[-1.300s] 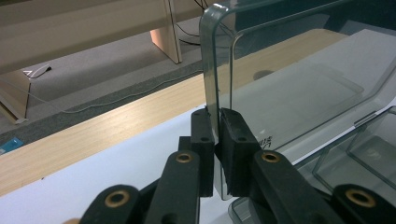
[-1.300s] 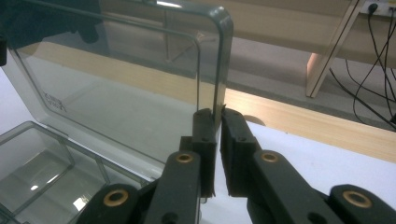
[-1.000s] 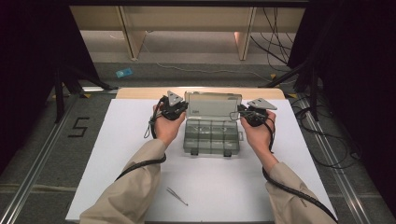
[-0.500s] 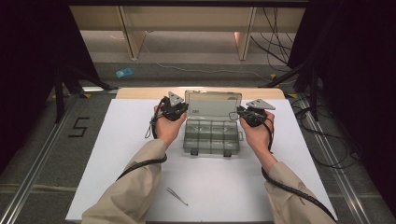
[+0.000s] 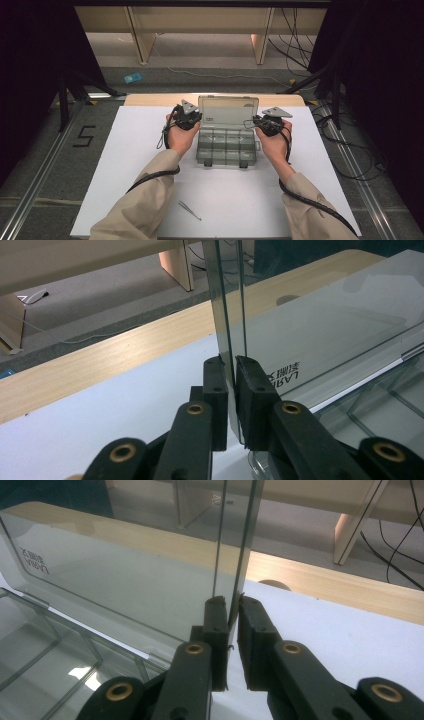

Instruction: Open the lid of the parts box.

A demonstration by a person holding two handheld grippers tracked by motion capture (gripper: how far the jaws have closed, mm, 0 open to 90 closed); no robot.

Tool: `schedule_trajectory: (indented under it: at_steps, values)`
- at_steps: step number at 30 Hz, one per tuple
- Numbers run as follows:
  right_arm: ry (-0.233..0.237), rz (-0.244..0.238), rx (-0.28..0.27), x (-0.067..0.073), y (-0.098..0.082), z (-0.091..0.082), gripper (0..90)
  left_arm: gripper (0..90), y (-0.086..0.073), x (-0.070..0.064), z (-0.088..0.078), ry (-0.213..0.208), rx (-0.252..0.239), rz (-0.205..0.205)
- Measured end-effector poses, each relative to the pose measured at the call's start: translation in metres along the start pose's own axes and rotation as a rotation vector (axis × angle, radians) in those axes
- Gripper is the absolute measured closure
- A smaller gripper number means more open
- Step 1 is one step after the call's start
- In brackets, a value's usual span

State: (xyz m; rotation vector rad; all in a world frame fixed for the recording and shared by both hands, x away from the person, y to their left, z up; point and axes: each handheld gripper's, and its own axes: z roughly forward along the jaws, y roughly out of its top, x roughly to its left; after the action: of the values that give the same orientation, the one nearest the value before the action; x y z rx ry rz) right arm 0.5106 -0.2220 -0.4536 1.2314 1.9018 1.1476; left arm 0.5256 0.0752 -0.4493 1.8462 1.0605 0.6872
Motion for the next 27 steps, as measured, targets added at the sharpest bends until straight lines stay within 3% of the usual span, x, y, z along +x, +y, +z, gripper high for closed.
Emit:
schedule_trajectory:
  at_steps: [5, 7, 9, 10, 11, 12, 13, 15, 19, 21, 22, 24, 27]
  values:
    - [-0.006, 0.000, -0.004, 0.0002, -0.0011, 0.0028, 82.5, 83.0, -0.0008, -0.0007, 0.0003, -0.001, 0.013, -0.001]
    - [-0.009, -0.007, 0.000, 0.0000, -0.0013, 0.0037, 81.7, 82.7, -0.0016, 0.0001, 0.0004, -0.007, 0.035, 0.018]
    - [-0.003, 0.011, 0.030, 0.0010, -0.0008, 0.0024, 81.1, 81.9, -0.0032, -0.0013, 0.0024, -0.005, 0.035, 0.000]
    - [-0.012, -0.012, 0.019, -0.0003, -0.0015, 0.0037, 80.6, 81.6, -0.0037, -0.0004, 0.0021, -0.003, 0.052, 0.014]
    - [-0.004, -0.004, 0.015, 0.0001, -0.0024, 0.0062, 79.7, 81.3, -0.0039, 0.0021, 0.0003, -0.009, 0.091, 0.047]
    - [-0.004, -0.004, 0.015, 0.0001, -0.0024, 0.0062, 79.7, 81.3, -0.0051, -0.0012, 0.0038, -0.005, 0.052, -0.003]
    - [-0.004, -0.001, 0.041, 0.0000, -0.0020, 0.0046, 79.1, 81.1, -0.0053, -0.0011, 0.0041, -0.004, 0.057, -0.007]
    - [0.001, 0.010, 0.068, -0.0004, -0.0030, 0.0053, 77.1, 80.4, -0.0057, 0.0002, 0.0044, -0.008, 0.068, -0.002]
    - [0.001, 0.016, 0.059, -0.0011, -0.0059, 0.0097, 73.7, 77.9, -0.0065, 0.0001, 0.0056, -0.012, 0.084, -0.005]
    - [0.003, 0.006, 0.082, -0.0020, -0.0054, 0.0075, 73.3, 77.6, -0.0063, 0.0033, 0.0039, -0.017, 0.126, 0.032]
    - [0.007, 0.007, 0.081, -0.0021, -0.0055, 0.0080, 72.8, 77.2, -0.0066, 0.0032, 0.0043, -0.015, 0.125, 0.030]
    - [0.004, 0.009, 0.083, -0.0020, -0.0054, 0.0082, 71.8, 75.7, -0.0076, 0.0005, 0.0074, -0.011, 0.091, -0.012]
    - [0.004, 0.011, 0.083, -0.0022, -0.0057, 0.0085, 70.4, 73.3, -0.0074, 0.0006, 0.0069, -0.008, 0.090, -0.015]
